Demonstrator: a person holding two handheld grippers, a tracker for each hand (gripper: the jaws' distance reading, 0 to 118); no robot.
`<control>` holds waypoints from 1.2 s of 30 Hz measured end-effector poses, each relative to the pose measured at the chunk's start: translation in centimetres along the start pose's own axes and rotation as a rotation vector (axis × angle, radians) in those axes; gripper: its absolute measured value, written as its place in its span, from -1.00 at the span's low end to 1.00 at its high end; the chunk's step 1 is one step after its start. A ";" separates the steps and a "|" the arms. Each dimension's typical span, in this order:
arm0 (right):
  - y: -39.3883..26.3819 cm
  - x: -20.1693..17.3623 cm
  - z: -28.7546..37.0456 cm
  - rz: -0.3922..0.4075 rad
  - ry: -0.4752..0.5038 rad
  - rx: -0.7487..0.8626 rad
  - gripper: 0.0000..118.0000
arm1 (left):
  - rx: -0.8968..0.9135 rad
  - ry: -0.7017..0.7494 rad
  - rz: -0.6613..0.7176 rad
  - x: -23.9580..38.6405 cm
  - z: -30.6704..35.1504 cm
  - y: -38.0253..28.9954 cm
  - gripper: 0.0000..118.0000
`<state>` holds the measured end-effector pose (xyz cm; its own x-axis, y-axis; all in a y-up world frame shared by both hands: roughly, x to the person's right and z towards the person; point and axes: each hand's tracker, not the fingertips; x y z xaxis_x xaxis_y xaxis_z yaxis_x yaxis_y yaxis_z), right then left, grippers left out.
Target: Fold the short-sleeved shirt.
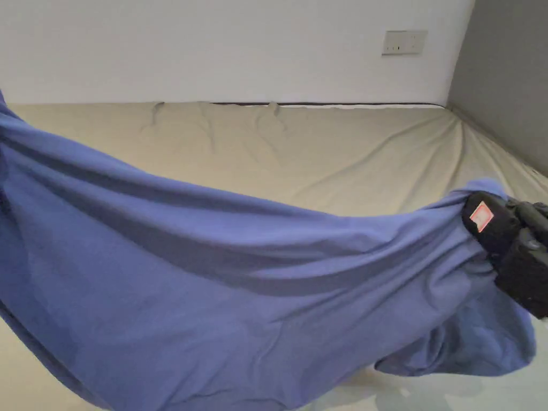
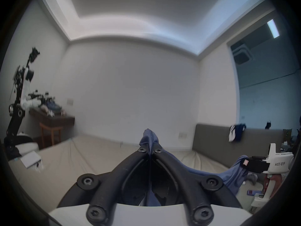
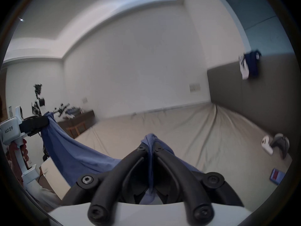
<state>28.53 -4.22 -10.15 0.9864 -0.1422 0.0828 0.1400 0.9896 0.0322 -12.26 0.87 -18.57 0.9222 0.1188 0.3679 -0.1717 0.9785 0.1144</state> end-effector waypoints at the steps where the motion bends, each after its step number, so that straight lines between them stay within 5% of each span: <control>1: 1.7 -0.4 1.1 0.024 0.012 0.051 -0.96 | 0.046 -0.007 -0.011 0.2 1.2 1.7 -1.00; 3: 4.3 -1.2 3.3 0.040 0.007 0.135 -0.96 | 0.123 -0.011 -0.023 0.5 3.3 4.4 -1.00; 4: 6.1 -1.8 4.5 0.120 0.021 0.231 -0.96 | 0.163 -0.013 -0.044 0.8 4.3 5.6 -1.00; 9: 10.8 -2.9 7.5 0.168 0.009 0.344 -0.96 | 0.264 -0.003 -0.083 1.8 6.6 9.4 -1.00; 17: 13.4 -1.9 5.0 0.221 0.000 0.350 -0.96 | 0.228 -0.007 -0.123 1.3 2.1 10.6 -1.00; 36: 8.8 2.9 -28.2 0.244 0.022 0.060 -0.96 | -0.091 0.079 -0.043 -5.3 -31.9 0.1 -1.00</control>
<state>35.04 4.61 -37.76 0.9921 0.1019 0.0738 -0.1073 0.9915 0.0735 -6.07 5.69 -49.94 0.9531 0.0862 0.2902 -0.1030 0.9938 0.0430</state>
